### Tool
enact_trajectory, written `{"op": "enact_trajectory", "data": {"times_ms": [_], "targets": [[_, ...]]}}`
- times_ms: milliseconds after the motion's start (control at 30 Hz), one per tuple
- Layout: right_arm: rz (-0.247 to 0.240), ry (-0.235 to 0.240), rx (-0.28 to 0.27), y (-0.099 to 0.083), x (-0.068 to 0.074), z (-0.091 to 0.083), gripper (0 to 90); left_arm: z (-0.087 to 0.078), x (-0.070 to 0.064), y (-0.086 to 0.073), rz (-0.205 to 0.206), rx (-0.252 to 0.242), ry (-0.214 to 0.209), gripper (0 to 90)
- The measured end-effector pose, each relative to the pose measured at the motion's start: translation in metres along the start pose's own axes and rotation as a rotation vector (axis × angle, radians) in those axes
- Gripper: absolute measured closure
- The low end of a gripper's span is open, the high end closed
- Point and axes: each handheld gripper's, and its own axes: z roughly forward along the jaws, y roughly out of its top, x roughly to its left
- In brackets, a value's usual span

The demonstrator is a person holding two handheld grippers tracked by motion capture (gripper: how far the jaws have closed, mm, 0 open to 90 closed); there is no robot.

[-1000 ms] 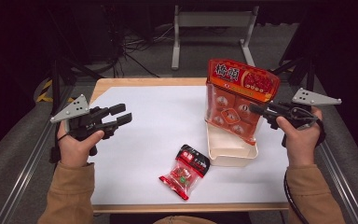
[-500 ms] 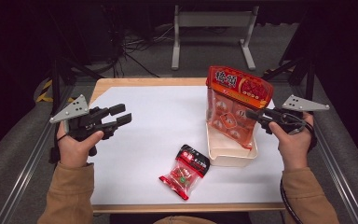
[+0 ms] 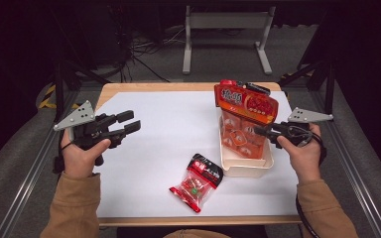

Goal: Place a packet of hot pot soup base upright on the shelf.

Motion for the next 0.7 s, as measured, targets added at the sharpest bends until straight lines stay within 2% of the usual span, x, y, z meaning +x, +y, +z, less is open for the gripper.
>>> {"op": "enact_trajectory", "data": {"times_ms": [300,500,700], "targets": [[0.012,0.002,0.006,-0.004,-0.001,-0.003,70.7,0.001,0.001,-0.001,-0.003,0.003,0.000,54.2],[0.037,-0.009,0.008,-0.008,-0.003,-0.007,70.6,0.004,0.002,-0.002,-0.004,0.011,0.003,52.7],[0.048,-0.027,0.013,-0.006,-0.003,-0.009,70.1,0.010,0.004,-0.004,-0.003,0.028,0.012,43.8]]}}
